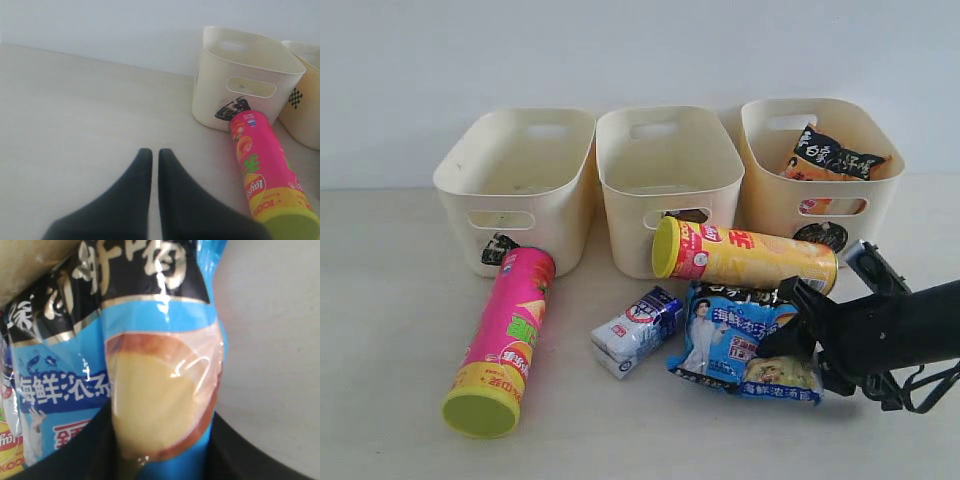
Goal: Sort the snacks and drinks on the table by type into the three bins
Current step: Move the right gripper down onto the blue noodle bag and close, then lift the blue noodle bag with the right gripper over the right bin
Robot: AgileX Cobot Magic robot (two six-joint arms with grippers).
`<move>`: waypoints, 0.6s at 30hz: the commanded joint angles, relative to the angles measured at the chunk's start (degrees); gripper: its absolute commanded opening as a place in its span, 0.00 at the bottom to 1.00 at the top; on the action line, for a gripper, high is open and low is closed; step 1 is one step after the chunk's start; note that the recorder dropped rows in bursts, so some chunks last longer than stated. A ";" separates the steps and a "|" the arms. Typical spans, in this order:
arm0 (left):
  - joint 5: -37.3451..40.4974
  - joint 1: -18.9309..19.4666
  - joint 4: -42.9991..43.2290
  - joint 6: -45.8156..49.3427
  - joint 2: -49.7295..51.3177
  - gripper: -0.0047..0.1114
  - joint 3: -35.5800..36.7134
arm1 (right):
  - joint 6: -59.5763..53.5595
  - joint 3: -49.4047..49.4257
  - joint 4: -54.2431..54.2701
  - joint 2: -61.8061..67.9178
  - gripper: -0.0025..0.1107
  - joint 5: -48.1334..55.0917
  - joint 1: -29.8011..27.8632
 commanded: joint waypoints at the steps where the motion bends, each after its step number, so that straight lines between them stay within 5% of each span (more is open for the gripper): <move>1: -0.50 -0.24 0.32 -0.43 -0.20 0.08 0.22 | -1.83 0.89 -5.26 1.82 0.02 -2.88 0.04; 18: -0.50 -0.24 0.32 -0.43 -0.20 0.08 0.22 | -1.08 0.89 -10.08 -13.78 0.02 4.09 0.04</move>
